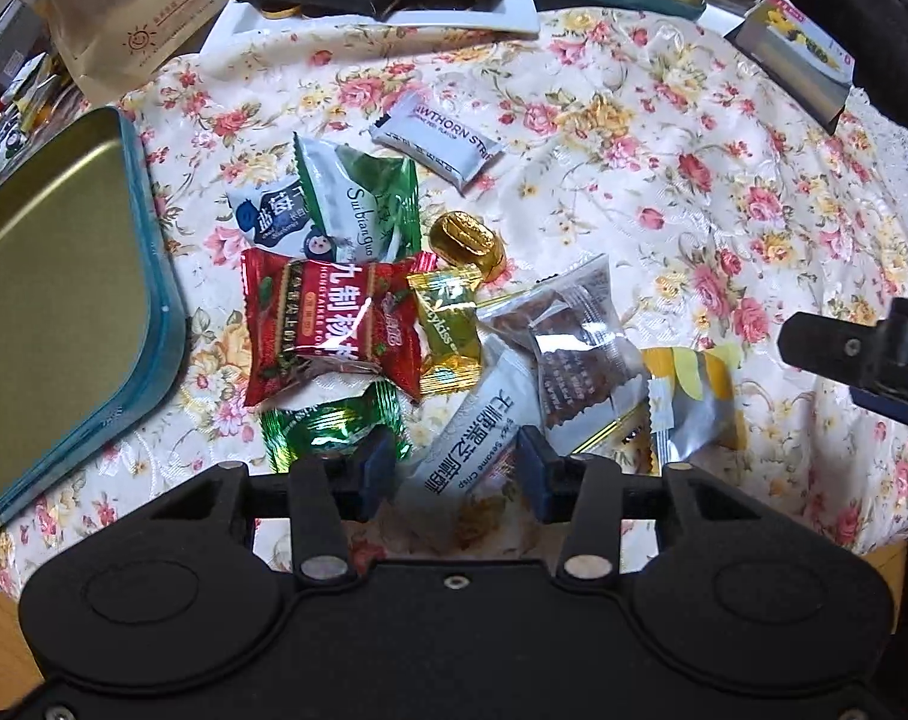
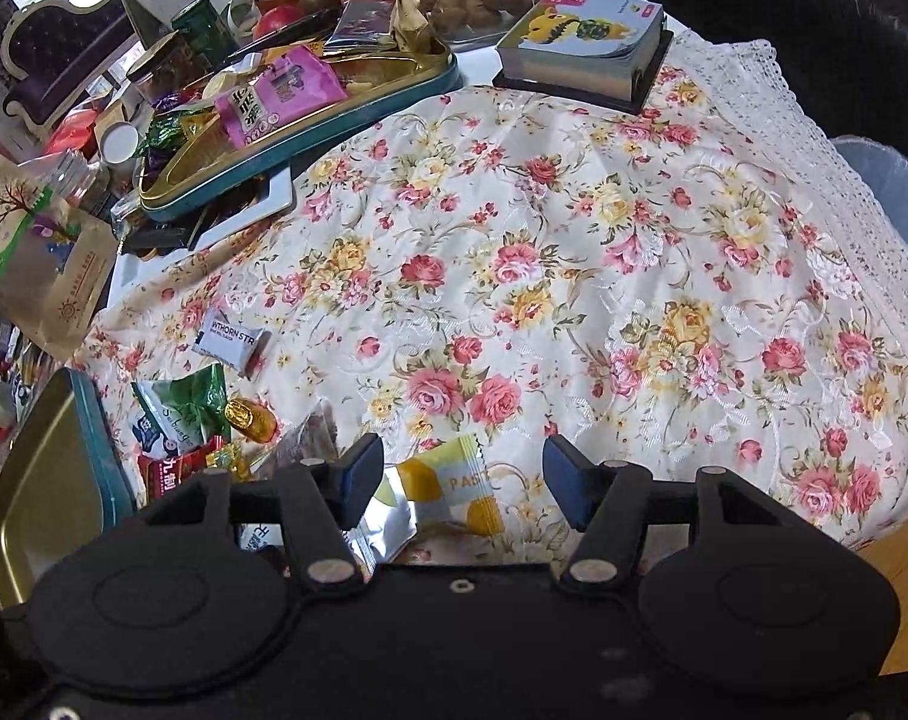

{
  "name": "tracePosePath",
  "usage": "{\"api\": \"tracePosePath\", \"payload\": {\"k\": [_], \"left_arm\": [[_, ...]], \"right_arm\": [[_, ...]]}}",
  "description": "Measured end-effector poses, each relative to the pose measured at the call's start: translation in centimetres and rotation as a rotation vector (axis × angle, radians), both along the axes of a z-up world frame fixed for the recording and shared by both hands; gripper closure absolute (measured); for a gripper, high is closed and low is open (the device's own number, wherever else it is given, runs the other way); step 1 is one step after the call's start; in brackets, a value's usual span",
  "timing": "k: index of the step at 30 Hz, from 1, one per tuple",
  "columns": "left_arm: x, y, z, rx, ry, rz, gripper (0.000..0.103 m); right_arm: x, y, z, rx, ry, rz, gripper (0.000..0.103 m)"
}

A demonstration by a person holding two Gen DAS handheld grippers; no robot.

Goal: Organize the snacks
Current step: 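Grasp the white candy wrapper with the left gripper while the right gripper approaches the yellow-silver packet, then grasp the yellow-silver packet with the right gripper while the left gripper lifts the white candy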

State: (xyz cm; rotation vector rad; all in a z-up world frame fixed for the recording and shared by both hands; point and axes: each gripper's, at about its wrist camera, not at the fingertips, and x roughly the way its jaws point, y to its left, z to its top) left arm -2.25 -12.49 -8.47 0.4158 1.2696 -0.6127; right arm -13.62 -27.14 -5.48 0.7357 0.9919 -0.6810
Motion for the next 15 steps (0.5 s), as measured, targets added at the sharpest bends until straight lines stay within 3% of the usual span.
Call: {"api": "tracePosePath", "payload": {"k": [9, 15], "left_arm": [[-1.0, -0.6, -0.8, 0.021, 0.03, -0.028, 0.075], [-0.3, 1.2, -0.7, 0.02, 0.082, 0.031, 0.076]], "right_arm": [[0.0, 0.5, 0.0, -0.004, -0.006, 0.022, 0.041], [0.2, 0.4, -0.7, 0.062, -0.002, 0.023, 0.041]]}}
